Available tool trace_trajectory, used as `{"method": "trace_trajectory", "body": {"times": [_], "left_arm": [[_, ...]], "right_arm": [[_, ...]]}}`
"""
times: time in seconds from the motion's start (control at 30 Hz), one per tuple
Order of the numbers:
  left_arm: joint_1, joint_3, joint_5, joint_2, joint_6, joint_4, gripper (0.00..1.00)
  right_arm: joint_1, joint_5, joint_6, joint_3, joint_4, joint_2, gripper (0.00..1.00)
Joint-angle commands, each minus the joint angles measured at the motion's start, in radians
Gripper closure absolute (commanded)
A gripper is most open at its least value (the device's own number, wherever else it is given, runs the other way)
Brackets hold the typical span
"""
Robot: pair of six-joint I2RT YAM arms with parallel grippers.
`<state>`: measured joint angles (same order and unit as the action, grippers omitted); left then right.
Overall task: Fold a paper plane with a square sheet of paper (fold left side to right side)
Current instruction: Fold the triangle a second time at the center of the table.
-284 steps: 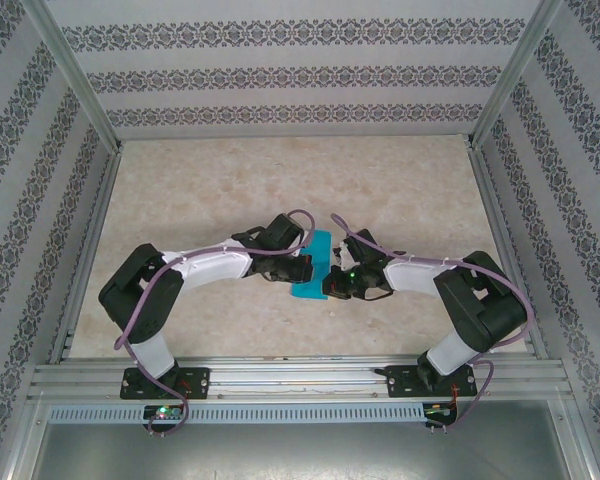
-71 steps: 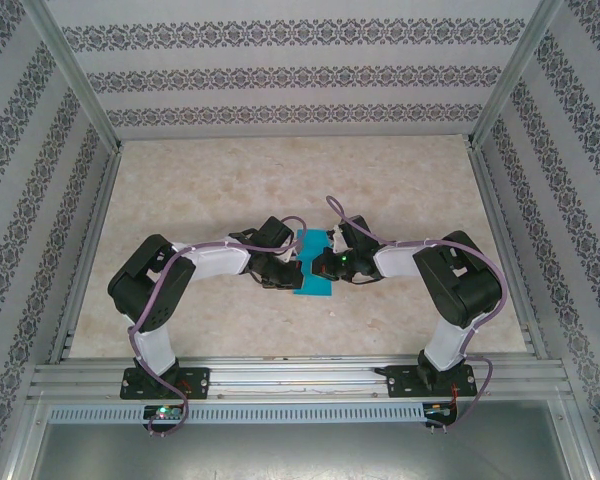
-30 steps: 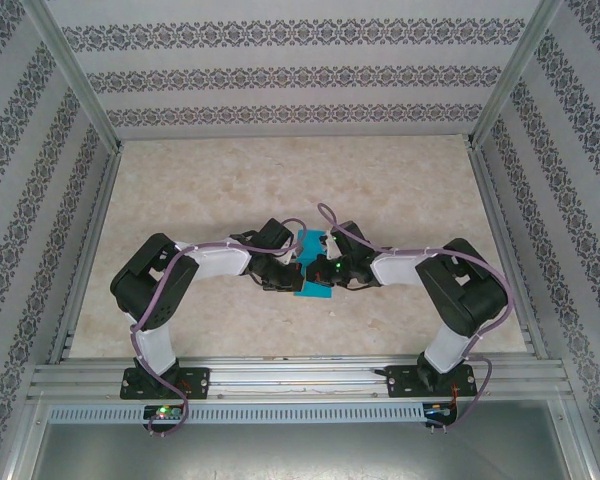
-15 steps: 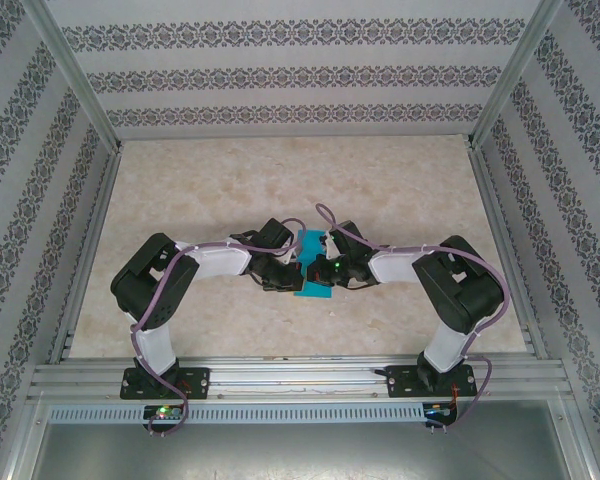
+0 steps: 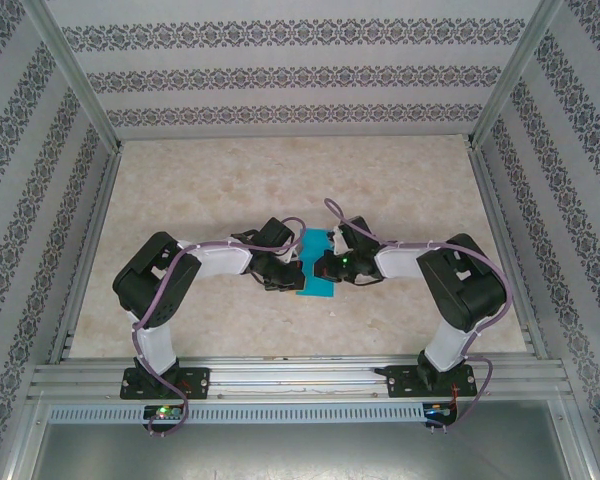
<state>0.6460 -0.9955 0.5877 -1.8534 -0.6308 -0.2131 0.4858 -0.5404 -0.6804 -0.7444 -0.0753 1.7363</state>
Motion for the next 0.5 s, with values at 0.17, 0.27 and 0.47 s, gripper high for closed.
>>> {"method": "trace_trajectory", "body": {"times": [0.17,0.27,0.47], "left_arm": [[-0.009,0.034,-0.064,-0.069,-0.010,-0.111,1.00],[-0.009,0.034,-0.063,-0.071,-0.010,-0.109,1.00],[-0.009,0.035,-0.061,-0.071,-0.009,-0.109,1.00]], "right_arm": [[-0.104,0.096,0.061,-0.019,0.069,0.011,1.00],[-0.129,0.097,0.072,-0.028,0.079,0.011,1.00],[-0.186,0.099,0.094,-0.030,0.097,0.011,1.00]]}}
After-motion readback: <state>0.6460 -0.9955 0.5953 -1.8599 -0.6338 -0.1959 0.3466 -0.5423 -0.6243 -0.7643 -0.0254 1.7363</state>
